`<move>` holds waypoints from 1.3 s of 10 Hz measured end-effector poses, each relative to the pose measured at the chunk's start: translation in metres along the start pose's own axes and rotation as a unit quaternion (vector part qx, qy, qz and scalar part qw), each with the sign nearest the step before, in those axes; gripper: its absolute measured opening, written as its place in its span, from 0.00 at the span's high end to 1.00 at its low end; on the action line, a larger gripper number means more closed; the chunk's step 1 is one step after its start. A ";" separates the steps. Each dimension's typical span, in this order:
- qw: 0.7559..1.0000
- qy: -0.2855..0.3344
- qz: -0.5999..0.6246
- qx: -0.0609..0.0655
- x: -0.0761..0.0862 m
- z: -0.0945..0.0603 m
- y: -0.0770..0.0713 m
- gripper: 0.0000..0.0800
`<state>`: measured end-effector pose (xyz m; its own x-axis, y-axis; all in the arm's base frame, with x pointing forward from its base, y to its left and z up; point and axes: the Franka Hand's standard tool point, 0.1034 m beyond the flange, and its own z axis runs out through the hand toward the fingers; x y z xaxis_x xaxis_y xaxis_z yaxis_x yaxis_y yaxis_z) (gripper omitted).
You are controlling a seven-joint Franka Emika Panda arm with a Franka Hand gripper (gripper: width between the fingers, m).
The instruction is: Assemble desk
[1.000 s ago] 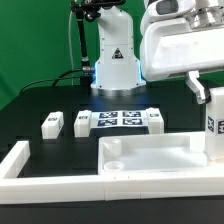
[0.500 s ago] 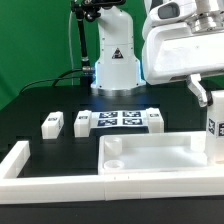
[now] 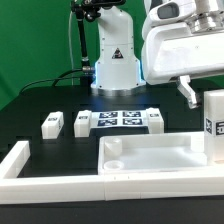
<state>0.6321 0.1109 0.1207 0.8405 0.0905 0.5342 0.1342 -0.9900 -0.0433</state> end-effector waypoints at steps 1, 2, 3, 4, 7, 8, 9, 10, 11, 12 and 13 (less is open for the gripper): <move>1.000 0.000 0.000 0.000 0.000 0.000 0.000 0.20; 1.000 0.000 0.000 0.000 0.000 0.000 0.000 0.20; 1.000 0.000 0.000 0.000 0.000 0.000 0.000 0.19; 1.000 0.000 0.000 0.000 0.000 0.000 0.000 0.19; 1.000 -0.003 -0.001 0.000 0.001 0.000 0.001 0.19; 1.000 -0.006 0.001 -0.001 0.008 -0.004 0.006 0.19; 1.000 -0.015 0.003 -0.002 0.012 -0.005 0.010 0.19; 1.000 -0.015 0.005 -0.003 0.015 -0.005 0.015 0.19; 1.000 -0.017 0.007 -0.004 0.014 -0.004 0.017 0.19; 0.997 -0.076 0.009 0.004 0.007 0.001 0.011 0.19; 0.995 -0.098 0.009 0.007 0.012 0.002 0.009 0.19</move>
Offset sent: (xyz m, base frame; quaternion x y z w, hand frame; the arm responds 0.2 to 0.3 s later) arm 0.0000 0.0000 0.0000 0.0000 0.0000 0.0000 1.0000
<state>0.6443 0.1030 0.1249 0.9288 0.0940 0.3585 0.1249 -0.9901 -0.0641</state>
